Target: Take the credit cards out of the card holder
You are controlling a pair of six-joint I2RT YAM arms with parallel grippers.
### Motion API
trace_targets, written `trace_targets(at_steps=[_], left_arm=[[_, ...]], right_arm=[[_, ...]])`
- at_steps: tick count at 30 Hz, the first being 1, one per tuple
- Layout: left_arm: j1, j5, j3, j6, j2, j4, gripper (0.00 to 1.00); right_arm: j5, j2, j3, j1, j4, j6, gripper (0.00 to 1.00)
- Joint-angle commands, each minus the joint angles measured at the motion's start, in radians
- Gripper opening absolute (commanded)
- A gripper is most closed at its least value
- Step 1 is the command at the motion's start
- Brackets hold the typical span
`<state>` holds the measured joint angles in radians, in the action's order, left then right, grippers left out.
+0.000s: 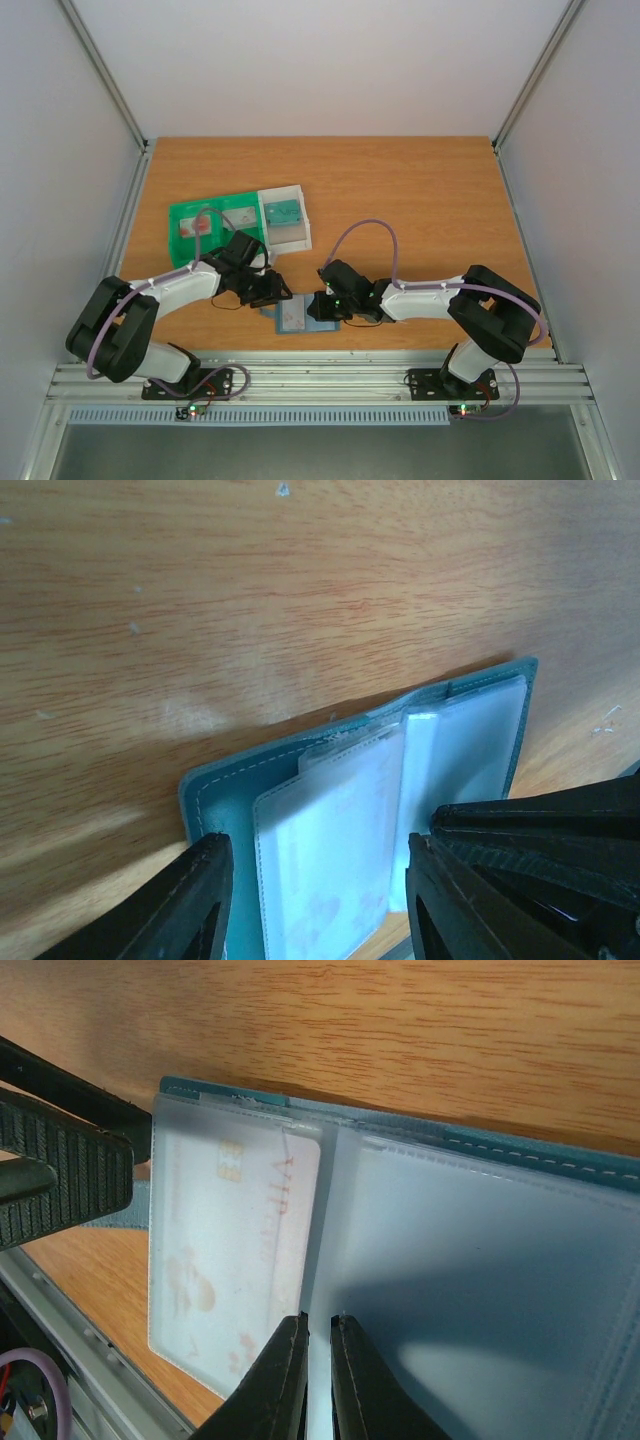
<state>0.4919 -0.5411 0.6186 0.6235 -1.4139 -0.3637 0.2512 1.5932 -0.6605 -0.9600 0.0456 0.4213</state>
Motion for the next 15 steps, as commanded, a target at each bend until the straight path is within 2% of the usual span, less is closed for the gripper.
trace_targets(at_steps=[1, 6, 15], left_arm=[[-0.004, -0.001, -0.001, -0.015, -0.021, 0.024, 0.47], [-0.004, -0.064, -0.026, 0.035, -0.033, 0.099, 0.37], [0.004, -0.114, -0.038, 0.113, 0.050, 0.140, 0.33]], right_arm=[[-0.008, 0.020, 0.000, 0.005, 0.014, 0.012, 0.09], [0.001, 0.030, 0.004, 0.004, 0.028, 0.026, 0.09], [-0.017, 0.030, 0.029, 0.004, 0.055, 0.038, 0.08]])
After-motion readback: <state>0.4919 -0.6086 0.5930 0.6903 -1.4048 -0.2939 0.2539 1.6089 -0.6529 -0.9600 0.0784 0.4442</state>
